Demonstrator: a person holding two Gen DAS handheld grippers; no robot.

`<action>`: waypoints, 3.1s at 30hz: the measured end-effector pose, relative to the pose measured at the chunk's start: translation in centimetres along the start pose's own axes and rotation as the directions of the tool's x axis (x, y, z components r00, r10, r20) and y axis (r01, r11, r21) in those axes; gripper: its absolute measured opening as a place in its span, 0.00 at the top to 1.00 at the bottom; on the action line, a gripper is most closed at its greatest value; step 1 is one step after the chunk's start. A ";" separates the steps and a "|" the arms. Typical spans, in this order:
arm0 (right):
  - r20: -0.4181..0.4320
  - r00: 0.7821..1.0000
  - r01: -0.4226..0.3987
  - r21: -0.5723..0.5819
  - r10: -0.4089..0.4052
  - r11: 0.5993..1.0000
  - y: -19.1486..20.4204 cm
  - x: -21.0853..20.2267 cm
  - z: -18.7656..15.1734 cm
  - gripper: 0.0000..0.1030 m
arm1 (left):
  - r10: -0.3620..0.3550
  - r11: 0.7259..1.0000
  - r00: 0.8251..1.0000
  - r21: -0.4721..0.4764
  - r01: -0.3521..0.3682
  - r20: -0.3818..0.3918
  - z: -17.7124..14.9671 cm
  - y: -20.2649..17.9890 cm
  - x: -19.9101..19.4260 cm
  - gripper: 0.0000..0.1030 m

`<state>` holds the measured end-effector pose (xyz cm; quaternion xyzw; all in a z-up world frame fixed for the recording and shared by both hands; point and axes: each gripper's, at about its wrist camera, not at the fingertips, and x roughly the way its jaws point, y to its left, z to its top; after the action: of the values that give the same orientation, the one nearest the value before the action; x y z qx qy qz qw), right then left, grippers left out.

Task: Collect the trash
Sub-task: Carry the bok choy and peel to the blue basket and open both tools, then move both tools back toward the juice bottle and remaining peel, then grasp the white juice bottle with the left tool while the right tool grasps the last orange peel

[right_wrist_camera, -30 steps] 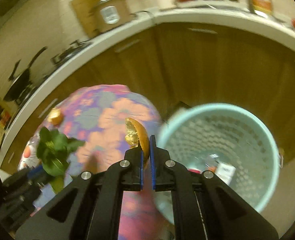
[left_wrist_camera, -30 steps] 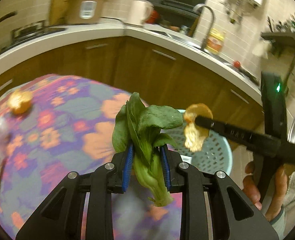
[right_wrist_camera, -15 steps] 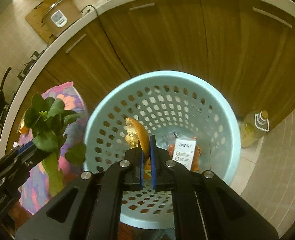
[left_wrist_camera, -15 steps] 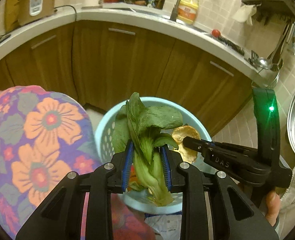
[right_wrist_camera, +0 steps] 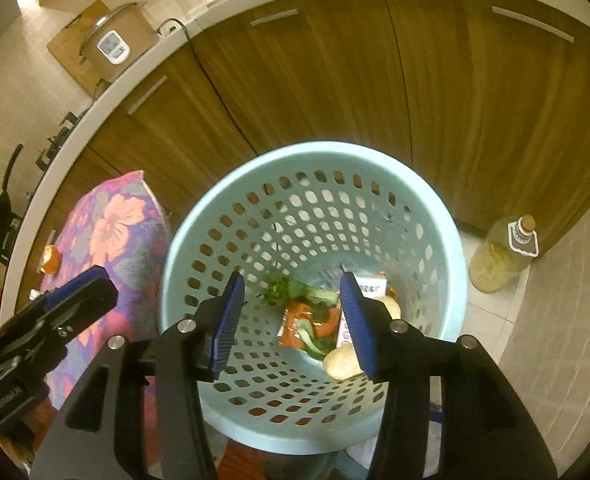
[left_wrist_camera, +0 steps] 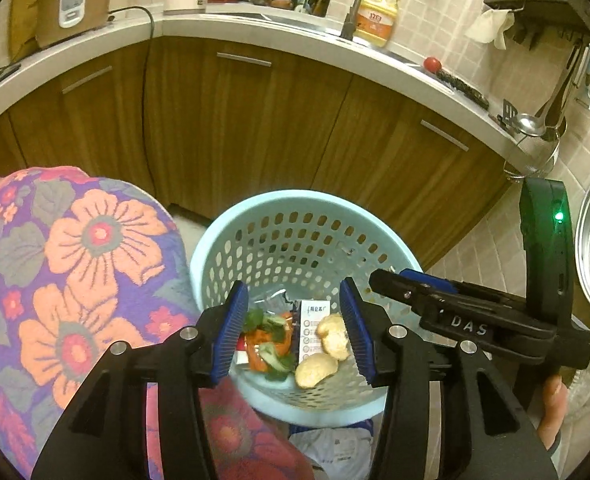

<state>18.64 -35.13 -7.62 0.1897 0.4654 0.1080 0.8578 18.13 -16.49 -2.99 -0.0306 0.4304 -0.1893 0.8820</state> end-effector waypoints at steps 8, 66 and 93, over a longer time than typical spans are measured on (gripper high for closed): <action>0.046 0.998 -0.034 -0.061 0.036 0.998 3.3 -1.6 0.2 0.55 | 0.010 1.000 0.997 0.007 -0.011 0.073 -0.9 0.8 -3.7 0.48; -0.120 0.977 -0.211 -0.592 0.175 0.778 45.8 17.3 -4.7 0.21 | 0.454 0.871 0.883 -0.269 -0.411 0.119 -15.7 28.1 -22.4 0.37; -0.048 0.994 -0.104 -0.680 0.096 0.726 47.2 17.3 -7.3 0.74 | 0.532 0.786 0.830 -0.463 -0.410 0.167 -17.7 28.3 -25.9 0.44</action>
<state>21.54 15.50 -4.24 -0.1135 0.3867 0.3179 0.8582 -1.27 21.00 -0.89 -0.1318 0.3202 0.1402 0.9276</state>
